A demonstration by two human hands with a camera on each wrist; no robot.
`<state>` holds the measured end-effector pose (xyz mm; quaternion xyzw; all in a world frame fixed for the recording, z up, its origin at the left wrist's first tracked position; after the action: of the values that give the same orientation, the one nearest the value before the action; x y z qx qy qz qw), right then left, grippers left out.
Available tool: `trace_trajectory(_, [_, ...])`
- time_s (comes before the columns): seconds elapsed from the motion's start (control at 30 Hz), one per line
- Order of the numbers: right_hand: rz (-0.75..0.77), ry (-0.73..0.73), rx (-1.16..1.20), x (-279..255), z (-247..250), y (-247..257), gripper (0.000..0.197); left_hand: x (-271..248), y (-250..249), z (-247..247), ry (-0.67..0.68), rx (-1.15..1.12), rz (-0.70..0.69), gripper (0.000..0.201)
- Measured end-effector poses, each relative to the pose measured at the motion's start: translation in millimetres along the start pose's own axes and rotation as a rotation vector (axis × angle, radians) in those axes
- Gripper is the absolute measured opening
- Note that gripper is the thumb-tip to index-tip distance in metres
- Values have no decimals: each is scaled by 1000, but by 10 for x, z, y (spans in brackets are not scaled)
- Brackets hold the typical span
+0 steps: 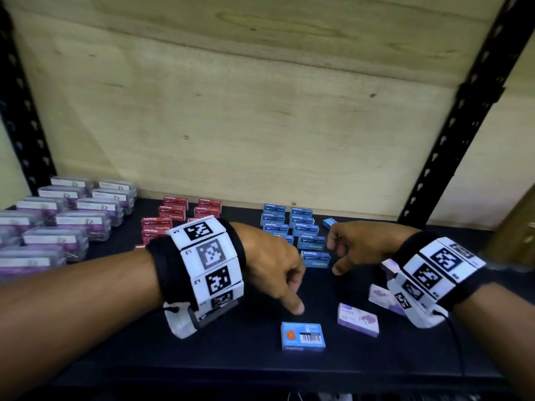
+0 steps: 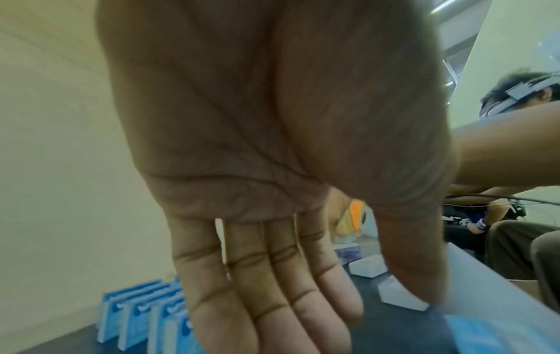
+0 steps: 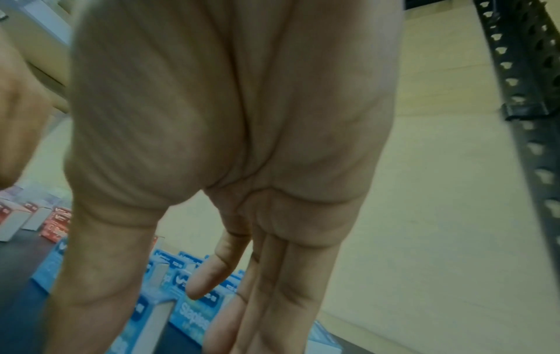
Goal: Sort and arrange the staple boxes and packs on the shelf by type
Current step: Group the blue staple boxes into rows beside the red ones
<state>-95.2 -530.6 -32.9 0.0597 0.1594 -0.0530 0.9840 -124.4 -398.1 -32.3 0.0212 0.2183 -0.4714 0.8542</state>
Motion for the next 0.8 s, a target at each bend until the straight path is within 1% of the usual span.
trace_trajectory(0.13, [-53, -8, 7, -65, 1, -108, 44, -31, -166, -126, 32, 0, -30, 45])
trace_trajectory(0.27, [-75, -17, -9, -134, 6, -161, 40, -56, -238, -222, 45, 17, -36, 49])
trace_trajectory(0.33, [-83, -17, -4, -164, -3, -180, 38, -62, -245, -269, 46, 22, -44, 47])
trace_trajectory(0.53, [-114, -34, 9, -177, 39, -261, 39, -85, -131, -233, -14, 37, -35, 36])
trace_trajectory(0.7, [-144, -90, 25, -33, 193, -376, 30, -114, 93, -101, -58, 18, -1, 30])
trace_trajectory(0.8, [-169, -93, -2, 126, 262, -449, 26, -118, 245, -59, -63, 24, 17, 29])
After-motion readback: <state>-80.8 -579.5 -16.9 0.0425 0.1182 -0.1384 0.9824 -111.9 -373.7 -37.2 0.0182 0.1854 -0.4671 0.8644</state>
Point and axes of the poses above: each hand's wrist, its own x-axis towards the middle knuckle, its own z-axis out of the back of the hand, y = z × x, the point moved 10 cm from there along x, towards the middle knuckle, and after that the axes turned 1 degree about -y, right-handed, at the moved point
